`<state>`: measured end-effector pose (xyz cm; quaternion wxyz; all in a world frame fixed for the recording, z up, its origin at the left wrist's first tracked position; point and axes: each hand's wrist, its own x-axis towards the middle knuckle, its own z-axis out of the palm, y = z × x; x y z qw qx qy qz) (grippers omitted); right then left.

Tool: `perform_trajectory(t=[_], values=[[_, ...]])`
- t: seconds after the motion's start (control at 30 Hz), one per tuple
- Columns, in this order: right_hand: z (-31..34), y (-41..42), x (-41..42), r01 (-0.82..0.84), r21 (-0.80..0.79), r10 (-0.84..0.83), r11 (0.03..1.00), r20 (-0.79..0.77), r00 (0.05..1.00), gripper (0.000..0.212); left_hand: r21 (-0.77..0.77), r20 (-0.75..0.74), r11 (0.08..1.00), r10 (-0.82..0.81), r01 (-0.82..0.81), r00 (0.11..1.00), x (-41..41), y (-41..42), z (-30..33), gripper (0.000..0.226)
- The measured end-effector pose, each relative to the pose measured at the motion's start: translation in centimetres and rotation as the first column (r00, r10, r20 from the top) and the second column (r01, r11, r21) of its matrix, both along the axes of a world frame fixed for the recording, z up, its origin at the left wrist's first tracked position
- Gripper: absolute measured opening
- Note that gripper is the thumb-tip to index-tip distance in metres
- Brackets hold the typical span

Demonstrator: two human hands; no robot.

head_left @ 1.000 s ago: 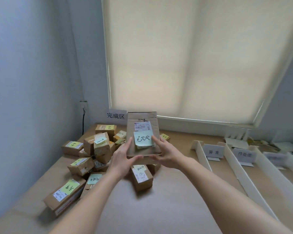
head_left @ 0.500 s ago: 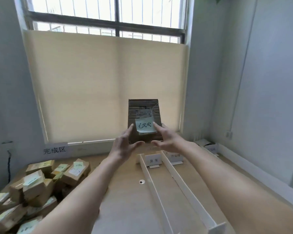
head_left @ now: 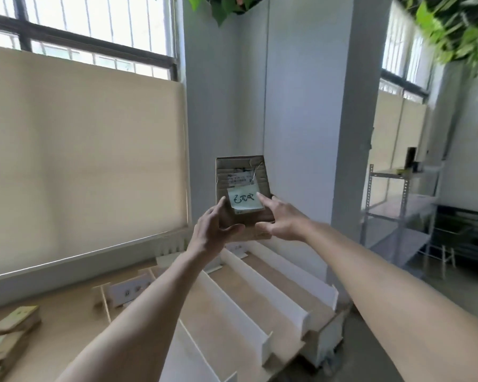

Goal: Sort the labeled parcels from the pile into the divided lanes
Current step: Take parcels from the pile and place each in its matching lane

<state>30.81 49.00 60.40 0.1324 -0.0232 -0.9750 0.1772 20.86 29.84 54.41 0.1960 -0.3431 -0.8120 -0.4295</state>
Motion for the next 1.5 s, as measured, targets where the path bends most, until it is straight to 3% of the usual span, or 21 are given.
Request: perform_trajectory(t=[0.23,0.57,1.03,1.5], values=[[-1.3,13.3,0.2,0.117,-0.007,-0.117,0.993,0.004,0.993,0.090,0.017,0.028,0.998,-0.065,0.064,0.998,-1.2,14.0,-1.2,0.088],[-4.7,24.6,-3.8,0.151,-0.044,-0.151,0.988,0.007,0.988,0.086,-0.022,0.046,0.992,-0.120,0.121,0.992,-6.5,26.0,-4.2,0.088],[-6.3,39.1,-27.5,0.072,-0.057,-0.069,0.996,0.047,0.996,0.088,-0.002,0.166,0.999,-0.050,0.051,0.985,-27.4,38.9,-5.5,0.089],[-9.7,44.5,-46.1,-0.120,-0.110,0.130,0.987,0.089,0.987,0.094,-0.039,0.174,0.988,0.156,-0.152,0.972,-40.2,42.3,-7.5,0.085]])
